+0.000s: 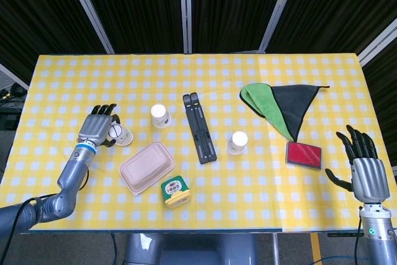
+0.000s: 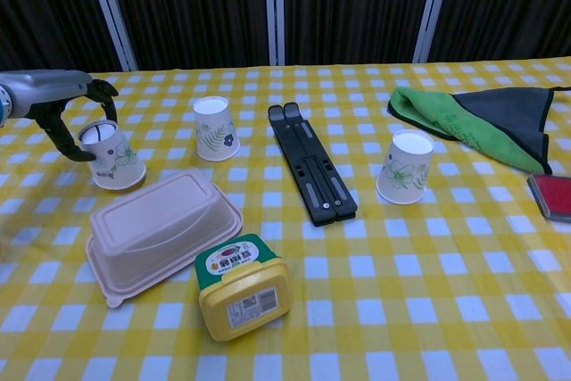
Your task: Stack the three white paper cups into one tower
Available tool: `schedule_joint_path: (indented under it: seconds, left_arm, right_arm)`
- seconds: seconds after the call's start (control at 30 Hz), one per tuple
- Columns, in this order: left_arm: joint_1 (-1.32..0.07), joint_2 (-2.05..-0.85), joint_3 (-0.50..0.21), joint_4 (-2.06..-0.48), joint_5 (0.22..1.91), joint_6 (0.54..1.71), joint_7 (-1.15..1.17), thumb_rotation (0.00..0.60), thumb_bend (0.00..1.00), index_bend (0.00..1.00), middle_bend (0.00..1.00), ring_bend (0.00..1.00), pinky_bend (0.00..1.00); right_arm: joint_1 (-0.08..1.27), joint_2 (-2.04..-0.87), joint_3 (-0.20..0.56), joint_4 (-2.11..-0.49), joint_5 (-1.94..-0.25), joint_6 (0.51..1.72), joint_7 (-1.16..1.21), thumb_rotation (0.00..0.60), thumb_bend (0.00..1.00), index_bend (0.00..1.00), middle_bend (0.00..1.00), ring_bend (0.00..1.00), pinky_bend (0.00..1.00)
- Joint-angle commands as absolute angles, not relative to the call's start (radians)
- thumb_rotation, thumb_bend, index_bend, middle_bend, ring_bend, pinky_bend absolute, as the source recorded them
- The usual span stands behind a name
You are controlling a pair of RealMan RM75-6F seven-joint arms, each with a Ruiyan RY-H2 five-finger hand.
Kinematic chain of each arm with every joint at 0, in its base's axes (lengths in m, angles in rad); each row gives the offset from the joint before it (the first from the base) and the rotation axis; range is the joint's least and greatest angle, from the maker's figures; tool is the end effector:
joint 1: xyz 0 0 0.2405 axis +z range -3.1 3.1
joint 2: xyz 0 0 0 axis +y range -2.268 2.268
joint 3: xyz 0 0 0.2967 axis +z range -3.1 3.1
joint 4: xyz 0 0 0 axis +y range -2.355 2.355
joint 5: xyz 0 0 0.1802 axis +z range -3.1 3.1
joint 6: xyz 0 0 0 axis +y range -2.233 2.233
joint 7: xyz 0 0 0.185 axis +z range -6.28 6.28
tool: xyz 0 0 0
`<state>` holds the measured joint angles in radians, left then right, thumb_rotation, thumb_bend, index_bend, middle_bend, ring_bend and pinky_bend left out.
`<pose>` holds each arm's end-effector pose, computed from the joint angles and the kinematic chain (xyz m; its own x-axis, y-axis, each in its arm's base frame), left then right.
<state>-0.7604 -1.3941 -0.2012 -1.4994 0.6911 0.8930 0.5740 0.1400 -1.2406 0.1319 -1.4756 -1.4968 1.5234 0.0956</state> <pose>-0.2376 0.4295 0.0566 0.5107 0.3527 0.7840 0.8535 -0.0983 -0.5118 -0.3302 -0.2558 0.1947 0.3034 0.1354 0.9432 -0.9481 -0.0555 0.3130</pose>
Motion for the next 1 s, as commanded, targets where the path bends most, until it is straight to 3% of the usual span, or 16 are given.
schedule_joint_path:
  seconds: [0.03, 0.47, 1.0]
  left_arm:
    - [-0.753, -1.357, -0.222, -1.543, 0.738, 0.927, 0.538, 0.600, 0.30, 0.39, 0.00, 0.00, 0.00]
    - [-0.829, -1.290, -0.316, -1.631, 0.758, 0.951, 0.515, 0.600, 0.30, 0.36, 0.00, 0.00, 0.00]
    - [-0.998, -1.420, -0.309, -1.476, 0.581, 0.877, 0.618, 0.600, 0.30, 0.36, 0.00, 0.00, 0.00]
  right_arm:
    - [0.141, -1.242, 0.132, -1.475, -1.495, 1.521, 0.093, 0.600, 0.10, 0.16, 0.00, 0.00, 0.00]
    - [0.148, -1.241, 0.147, -1.461, -1.458, 1.492, 0.119, 0.600, 0.10, 0.16, 0.00, 0.00, 0.00]
    - [0.162, -1.243, 0.156, -1.435, -1.427, 1.446, 0.153, 0.600, 0.10, 0.16, 0.00, 0.00, 0.00]
